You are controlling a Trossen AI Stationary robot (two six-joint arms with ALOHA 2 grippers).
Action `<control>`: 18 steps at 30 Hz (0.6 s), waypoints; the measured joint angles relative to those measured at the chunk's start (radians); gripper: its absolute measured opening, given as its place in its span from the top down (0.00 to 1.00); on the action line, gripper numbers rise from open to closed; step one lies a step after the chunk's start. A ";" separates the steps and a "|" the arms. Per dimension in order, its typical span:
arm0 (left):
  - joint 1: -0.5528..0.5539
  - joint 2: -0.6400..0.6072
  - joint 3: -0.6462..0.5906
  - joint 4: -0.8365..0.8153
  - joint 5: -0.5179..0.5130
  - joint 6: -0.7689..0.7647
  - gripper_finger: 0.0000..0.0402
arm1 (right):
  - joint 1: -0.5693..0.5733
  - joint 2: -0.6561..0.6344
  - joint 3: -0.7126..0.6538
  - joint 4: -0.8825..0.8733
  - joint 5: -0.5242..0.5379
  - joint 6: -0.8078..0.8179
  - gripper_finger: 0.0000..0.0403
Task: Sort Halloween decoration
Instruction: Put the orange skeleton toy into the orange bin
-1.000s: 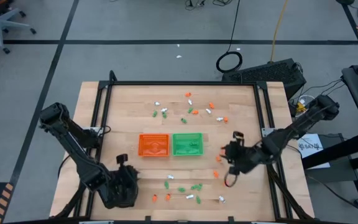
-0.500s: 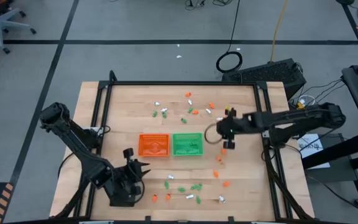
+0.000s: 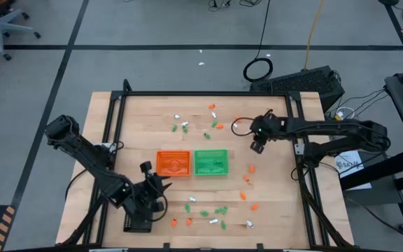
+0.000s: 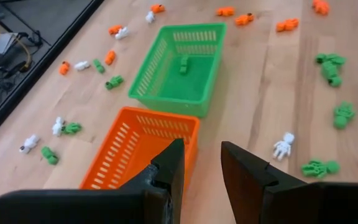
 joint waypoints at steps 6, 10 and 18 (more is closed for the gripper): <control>0.011 0.000 0.000 0.000 0.000 0.001 0.74 | 0.036 0.000 -0.056 0.044 0.036 0.076 0.57; 0.010 0.000 0.000 0.007 0.000 0.022 0.74 | 0.052 0.000 -0.111 0.178 0.054 0.100 0.49; 0.010 0.000 0.000 0.008 -0.001 0.031 0.74 | 0.061 0.000 -0.192 0.222 0.137 0.335 0.45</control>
